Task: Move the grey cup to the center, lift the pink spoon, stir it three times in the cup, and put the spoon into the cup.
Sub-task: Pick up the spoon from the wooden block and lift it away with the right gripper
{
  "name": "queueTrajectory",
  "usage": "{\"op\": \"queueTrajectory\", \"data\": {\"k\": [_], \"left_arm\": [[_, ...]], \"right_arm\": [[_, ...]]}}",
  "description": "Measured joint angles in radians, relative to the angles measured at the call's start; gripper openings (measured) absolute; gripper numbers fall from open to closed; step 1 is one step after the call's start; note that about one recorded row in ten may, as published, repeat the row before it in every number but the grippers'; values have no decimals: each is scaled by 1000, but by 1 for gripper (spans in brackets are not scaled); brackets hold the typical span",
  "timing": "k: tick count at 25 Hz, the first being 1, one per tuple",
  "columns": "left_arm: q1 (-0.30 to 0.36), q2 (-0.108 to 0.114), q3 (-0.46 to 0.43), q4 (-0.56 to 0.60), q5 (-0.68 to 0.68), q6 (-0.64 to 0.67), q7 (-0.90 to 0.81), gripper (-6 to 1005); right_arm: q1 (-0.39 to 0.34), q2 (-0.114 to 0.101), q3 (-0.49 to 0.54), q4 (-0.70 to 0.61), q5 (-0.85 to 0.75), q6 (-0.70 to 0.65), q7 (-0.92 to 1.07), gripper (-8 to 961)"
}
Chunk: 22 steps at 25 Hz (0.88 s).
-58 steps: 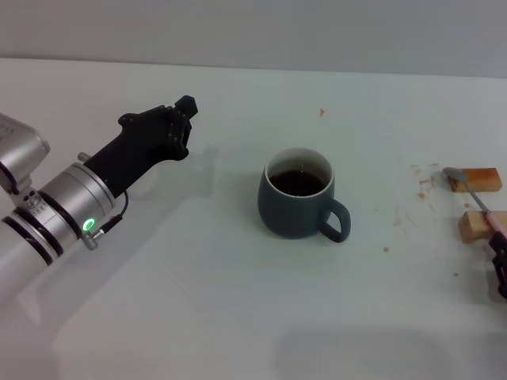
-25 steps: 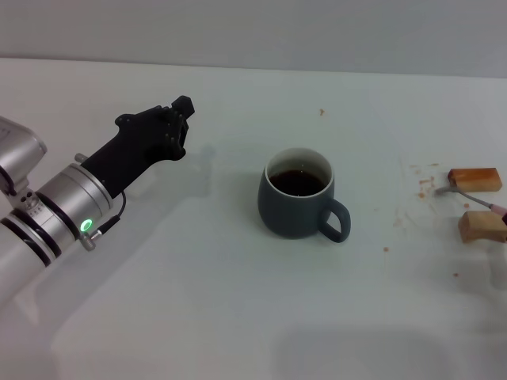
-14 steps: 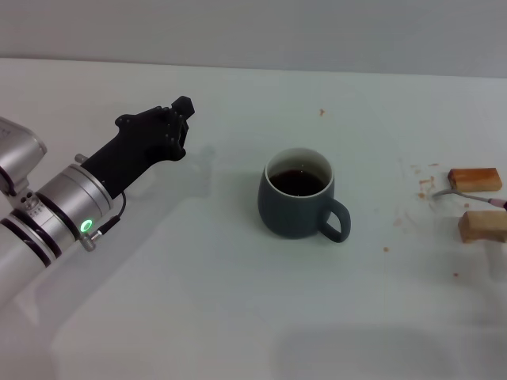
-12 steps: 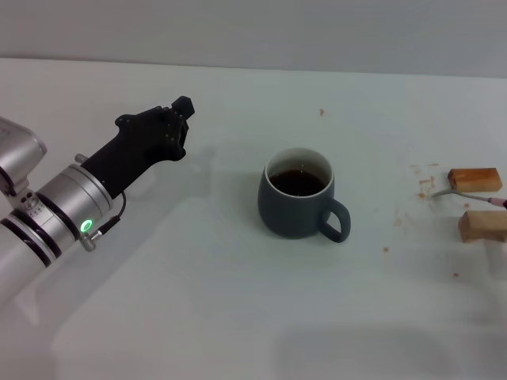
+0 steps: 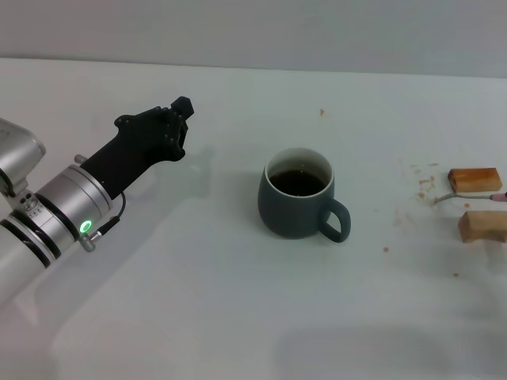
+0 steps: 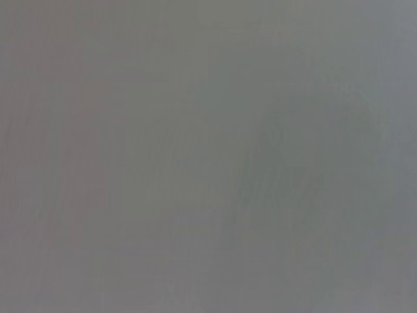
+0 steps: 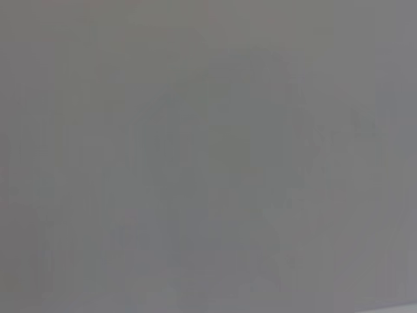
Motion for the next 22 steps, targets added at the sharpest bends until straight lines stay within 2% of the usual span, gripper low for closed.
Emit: {"op": "queueTrajectory", "data": {"k": [5, 16, 22], "left_arm": [[0, 0, 0, 0, 0, 0, 0, 0], [1, -1, -2, -2, 0, 0, 2, 0], [4, -2, -2, -2, 0, 0, 3, 0]], "right_arm": [[10, -1, 10, -8, 1, -11, 11, 120], [77, -2, -10, -100, -8, 7, 208, 119], [102, -3, -22, -112, -8, 16, 235, 117]]}}
